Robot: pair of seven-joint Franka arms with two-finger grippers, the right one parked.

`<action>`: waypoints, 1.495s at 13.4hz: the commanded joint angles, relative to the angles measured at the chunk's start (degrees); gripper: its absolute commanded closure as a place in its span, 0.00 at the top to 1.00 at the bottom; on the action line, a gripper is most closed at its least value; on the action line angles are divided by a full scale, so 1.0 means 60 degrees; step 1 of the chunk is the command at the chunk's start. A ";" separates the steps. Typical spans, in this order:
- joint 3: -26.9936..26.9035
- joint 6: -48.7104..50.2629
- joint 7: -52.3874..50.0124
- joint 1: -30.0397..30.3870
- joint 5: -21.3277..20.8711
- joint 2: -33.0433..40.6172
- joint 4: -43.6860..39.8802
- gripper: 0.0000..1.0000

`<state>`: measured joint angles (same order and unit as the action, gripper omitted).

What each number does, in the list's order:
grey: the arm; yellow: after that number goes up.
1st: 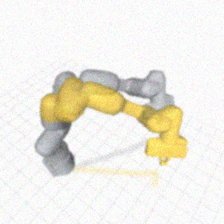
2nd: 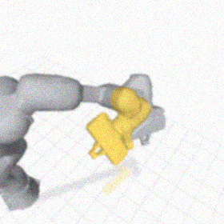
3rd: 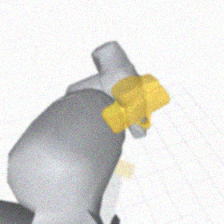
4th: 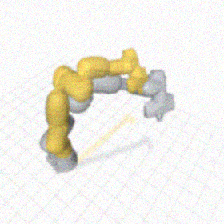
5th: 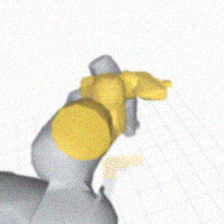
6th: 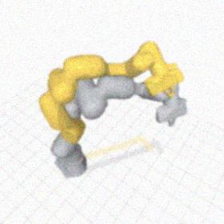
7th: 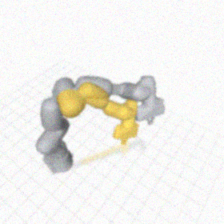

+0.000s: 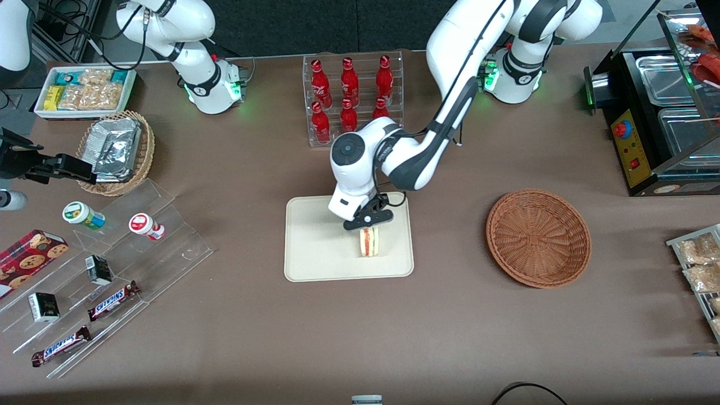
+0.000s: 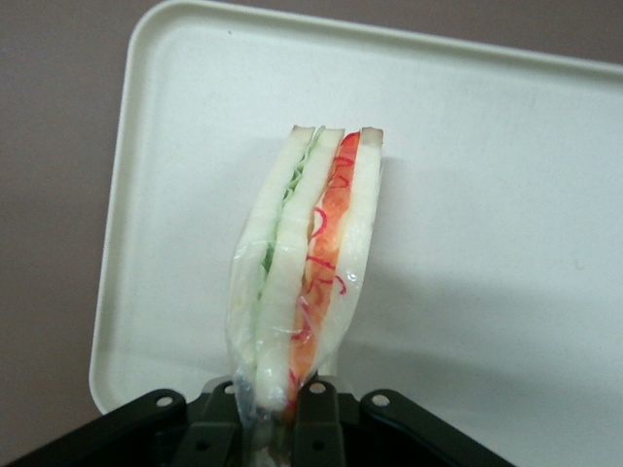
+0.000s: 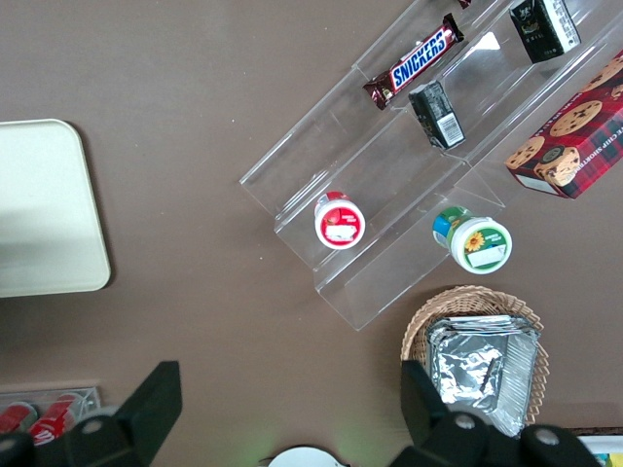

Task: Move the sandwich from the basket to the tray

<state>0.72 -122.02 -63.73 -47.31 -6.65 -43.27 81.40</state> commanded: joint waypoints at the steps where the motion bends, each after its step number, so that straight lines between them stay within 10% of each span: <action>1: -0.0149 -0.0214 -0.0012 -0.0258 -0.0225 -0.0463 -0.0442 0.13; 3: -0.0149 -0.0215 0.0060 -0.0288 -0.0327 -0.0538 -0.0427 0.32; 4: -0.0149 -0.0215 0.0337 -0.0245 -0.0429 -0.0509 -0.0413 0.82; 5: -0.0149 -0.0215 0.0499 -0.0230 -0.0387 -0.0465 -0.0427 0.99; 20: -0.0193 0.5755 0.1944 0.2945 0.0491 0.5566 -0.0076 1.00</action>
<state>-0.97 -91.61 -57.38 -33.33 -5.63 -16.68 77.27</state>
